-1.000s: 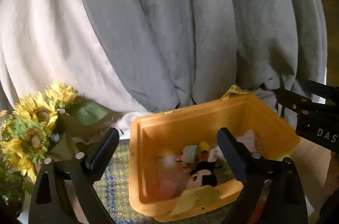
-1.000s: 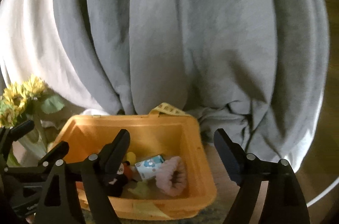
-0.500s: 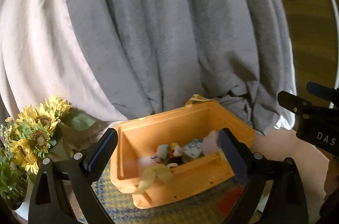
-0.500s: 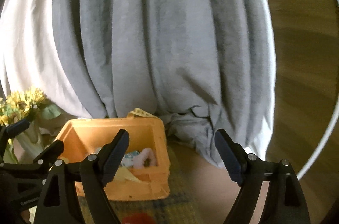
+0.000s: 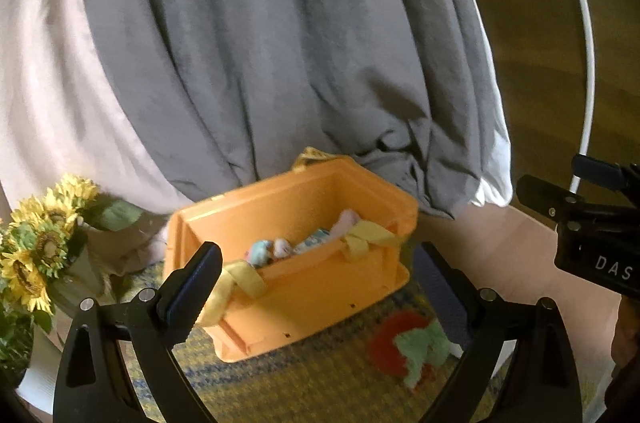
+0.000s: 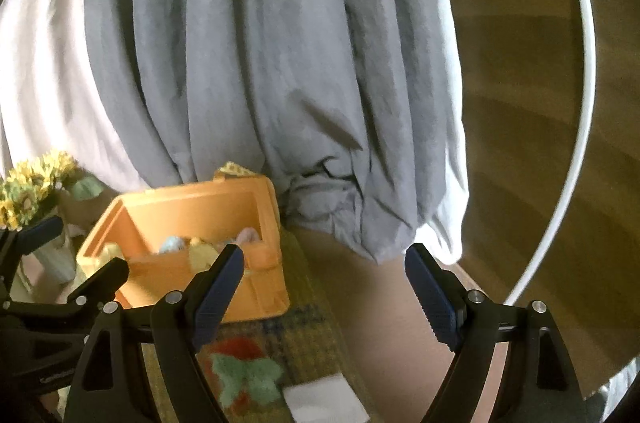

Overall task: Organize soft objects
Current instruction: 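Withdraw both tools from the crate toward the last items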

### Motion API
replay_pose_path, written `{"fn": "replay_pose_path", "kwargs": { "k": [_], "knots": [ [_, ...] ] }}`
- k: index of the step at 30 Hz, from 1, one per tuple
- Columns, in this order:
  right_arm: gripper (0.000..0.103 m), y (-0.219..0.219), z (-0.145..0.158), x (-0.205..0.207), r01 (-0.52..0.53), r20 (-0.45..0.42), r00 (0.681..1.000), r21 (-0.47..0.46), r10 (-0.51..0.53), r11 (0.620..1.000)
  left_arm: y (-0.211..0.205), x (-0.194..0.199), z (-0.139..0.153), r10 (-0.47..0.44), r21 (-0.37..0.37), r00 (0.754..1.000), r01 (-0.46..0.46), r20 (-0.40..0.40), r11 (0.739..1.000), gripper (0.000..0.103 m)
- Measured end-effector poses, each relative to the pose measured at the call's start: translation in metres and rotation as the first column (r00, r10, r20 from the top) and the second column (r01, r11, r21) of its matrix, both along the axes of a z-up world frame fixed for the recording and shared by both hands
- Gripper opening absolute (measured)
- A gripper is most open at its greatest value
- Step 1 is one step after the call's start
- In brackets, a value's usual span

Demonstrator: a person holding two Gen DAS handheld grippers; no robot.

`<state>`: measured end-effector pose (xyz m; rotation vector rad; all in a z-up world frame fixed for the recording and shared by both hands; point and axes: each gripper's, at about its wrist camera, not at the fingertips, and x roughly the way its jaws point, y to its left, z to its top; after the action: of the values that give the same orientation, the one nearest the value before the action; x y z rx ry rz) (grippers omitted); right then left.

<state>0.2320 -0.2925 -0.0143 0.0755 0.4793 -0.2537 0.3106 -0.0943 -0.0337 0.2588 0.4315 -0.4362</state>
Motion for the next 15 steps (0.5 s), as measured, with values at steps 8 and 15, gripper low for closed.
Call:
{"fn": "replay_pose_path", "kwargs": {
  "k": [8, 15],
  "knots": [
    [0.084, -0.005, -0.021, -0.016, 0.044, -0.064, 0.997, 0.019, -0.043, 0.999, -0.010, -0.007, -0.028, -0.060, 0.033, 0.996, 0.062, -0.067, 0.998, 0.097],
    [0.084, -0.006, -0.052, -0.024, 0.065, -0.155, 0.986, 0.054, -0.056, 0.996, -0.018, -0.011, -0.054, -0.114, 0.082, 0.986, 0.124, -0.118, 0.989, 0.097]
  ]
}}
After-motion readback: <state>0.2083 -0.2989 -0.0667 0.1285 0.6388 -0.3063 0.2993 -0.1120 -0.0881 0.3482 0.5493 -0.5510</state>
